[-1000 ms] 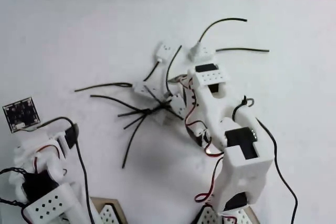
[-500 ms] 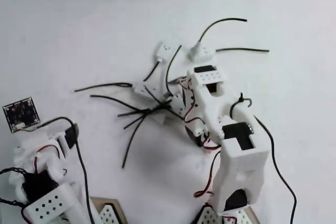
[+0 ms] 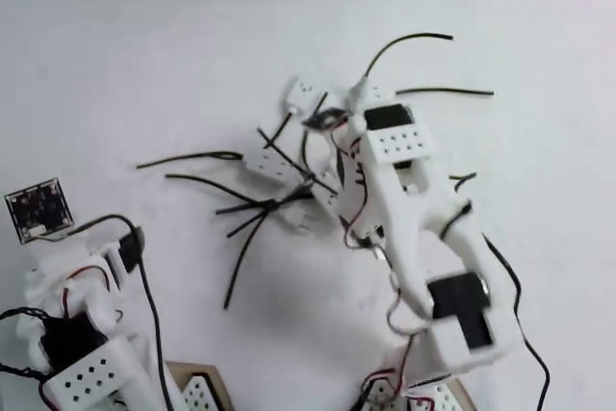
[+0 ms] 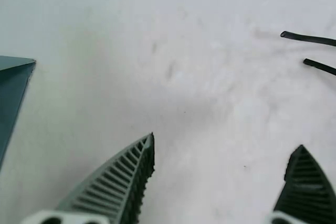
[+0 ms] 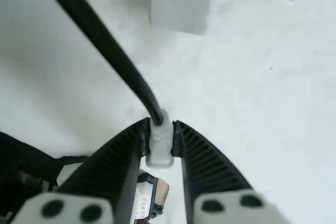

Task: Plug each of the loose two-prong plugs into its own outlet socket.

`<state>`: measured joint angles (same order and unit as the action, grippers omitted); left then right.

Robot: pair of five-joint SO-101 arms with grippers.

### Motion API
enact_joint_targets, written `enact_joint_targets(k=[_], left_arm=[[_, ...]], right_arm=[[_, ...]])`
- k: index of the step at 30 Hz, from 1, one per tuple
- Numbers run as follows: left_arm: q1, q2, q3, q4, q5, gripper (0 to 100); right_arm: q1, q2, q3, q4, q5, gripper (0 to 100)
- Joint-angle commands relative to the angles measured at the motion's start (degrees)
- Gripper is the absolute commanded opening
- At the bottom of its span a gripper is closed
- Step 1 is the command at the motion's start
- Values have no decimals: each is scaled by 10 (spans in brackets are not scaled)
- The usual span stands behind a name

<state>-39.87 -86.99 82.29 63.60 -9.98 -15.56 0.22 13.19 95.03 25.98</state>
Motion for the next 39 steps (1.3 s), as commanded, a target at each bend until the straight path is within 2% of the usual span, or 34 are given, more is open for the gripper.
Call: enact_joint_targets(k=[1, 8, 12, 18, 23, 26, 33, 36, 39], left_arm=[[0, -8, -3, -11, 0, 381], [36, -8, -3, -11, 1, 381], [37, -8, -3, -11, 1, 381], [43, -8, -4, -11, 1, 382], [109, -8, -6, -69, 6, 381], [151, -8, -5, -133, 38, 381], [248, -8, -4, -249, 59, 351], [295, -8, -7, -270, 59, 330], [341, -8, -30, -258, 58, 330]], right_arm=[[-22, -112, -5, 12, -7, 16], [-83, -224, 2, -69, -109, 16], [-102, -242, 59, -187, -161, 16], [-111, -275, 179, -363, -189, 17], [-156, -376, 278, -457, -207, 17], [-189, -452, 338, -501, -212, 17], [-258, -606, 476, -566, -212, 17], [-286, -647, 514, -572, -212, 17], [-299, -666, 540, -572, -211, 17]])
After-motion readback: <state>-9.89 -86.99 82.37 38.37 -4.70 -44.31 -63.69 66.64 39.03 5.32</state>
